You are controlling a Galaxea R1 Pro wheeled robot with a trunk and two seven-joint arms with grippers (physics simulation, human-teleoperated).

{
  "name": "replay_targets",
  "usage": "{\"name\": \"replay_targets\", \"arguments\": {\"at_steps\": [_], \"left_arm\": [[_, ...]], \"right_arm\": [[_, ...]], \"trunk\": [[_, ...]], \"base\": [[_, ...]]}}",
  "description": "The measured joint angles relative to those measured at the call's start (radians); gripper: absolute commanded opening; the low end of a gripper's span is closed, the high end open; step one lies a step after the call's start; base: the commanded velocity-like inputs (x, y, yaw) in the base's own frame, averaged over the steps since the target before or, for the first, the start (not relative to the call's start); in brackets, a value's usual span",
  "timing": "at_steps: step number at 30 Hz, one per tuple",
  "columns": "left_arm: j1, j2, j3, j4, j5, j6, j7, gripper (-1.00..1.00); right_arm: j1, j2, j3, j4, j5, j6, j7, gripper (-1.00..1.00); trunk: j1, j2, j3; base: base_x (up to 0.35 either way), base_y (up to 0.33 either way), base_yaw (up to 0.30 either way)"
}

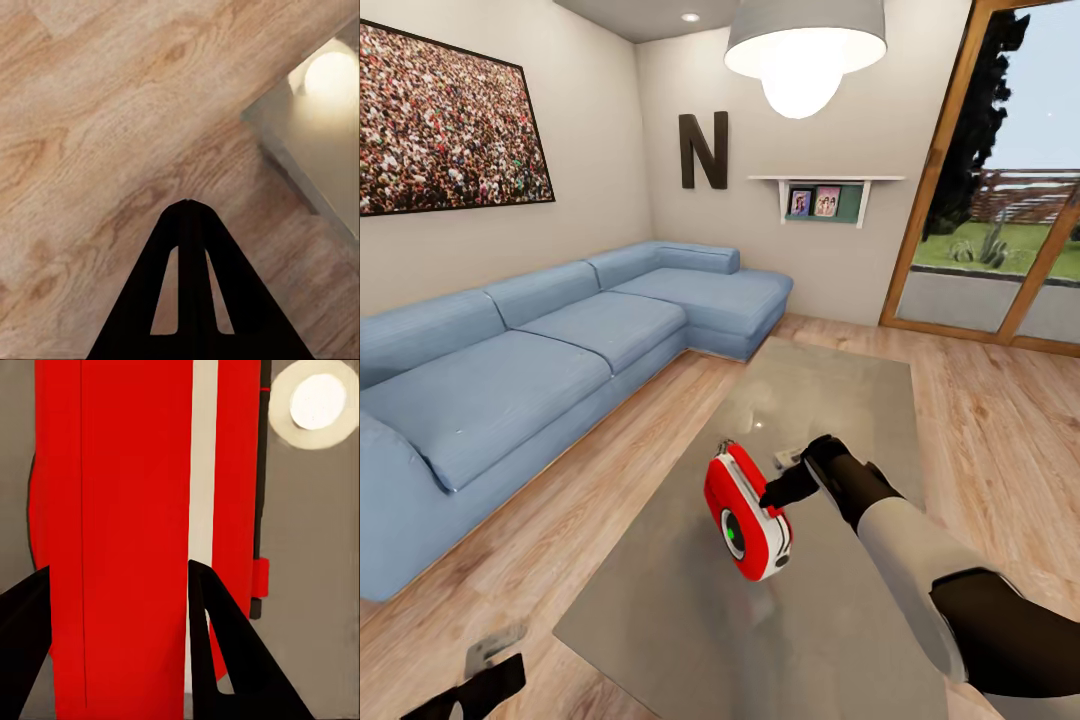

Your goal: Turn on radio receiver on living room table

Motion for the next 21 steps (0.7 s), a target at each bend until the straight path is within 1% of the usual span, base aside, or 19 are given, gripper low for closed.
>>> {"name": "replay_targets", "arguments": {"at_steps": [2, 3, 4, 5, 6, 8, 12, 17, 21], "left_arm": [[0.000, 0.003, 0.004, 0.010, 0.001, -0.001, 0.002, -1.00], [0.000, 0.004, 0.030, 0.013, 0.003, -0.004, 0.003, -1.00], [0.000, 0.005, 0.051, 0.014, 0.004, -0.006, 0.004, -1.00], [0.000, 0.006, 0.085, 0.016, 0.004, -0.009, 0.004, -1.00], [0.000, 0.006, 0.090, 0.016, 0.004, -0.010, 0.004, -1.00], [0.000, 0.006, 0.095, 0.017, 0.004, -0.011, 0.004, -1.00], [0.000, 0.007, 0.098, 0.016, 0.003, -0.011, 0.004, -1.00], [0.000, 0.017, 0.100, 0.017, 0.003, -0.011, 0.004, -1.00], [0.000, 0.019, 0.100, 0.017, 0.002, -0.011, 0.004, -1.00]], "right_arm": [[0.000, 0.001, -0.001, 0.005, -0.004, 0.009, -0.007, -1.00], [0.000, 0.002, 0.000, 0.023, -0.009, 0.015, -0.010, -1.00], [0.001, 0.002, 0.001, 0.033, -0.001, 0.014, -0.011, -1.00], [0.000, 0.002, 0.001, 0.047, 0.002, 0.015, -0.012, -1.00], [0.000, 0.002, 0.001, 0.049, 0.004, 0.015, -0.012, -1.00], [0.000, 0.002, -0.001, 0.051, -0.007, 0.018, -0.011, -1.00], [-0.001, 0.002, -0.002, 0.073, -0.004, 0.016, -0.011, -1.00], [-0.001, 0.002, -0.002, 0.072, -0.004, 0.016, -0.011, -1.00], [-0.001, 0.002, -0.002, 0.073, -0.007, 0.016, -0.013, -1.00]], "trunk": [[0.000, 0.000, 0.000], [0.000, 0.000, 0.000], [0.000, 0.000, 0.000], [0.000, 0.000, 0.000], [0.000, 0.000, 0.000], [0.000, 0.000, 0.000], [0.000, 0.000, 0.000], [0.000, 0.000, 0.000], [0.000, 0.000, 0.000]], "base": [[0.000, 0.000, 0.000], [0.000, 0.000, 0.000], [0.000, 0.000, 0.000], [0.000, 0.000, 0.000], [0.000, 0.000, 0.000], [0.000, 0.000, 0.000], [0.000, 0.000, 0.000], [0.000, 0.000, 0.000], [0.000, 0.000, 0.000]]}}
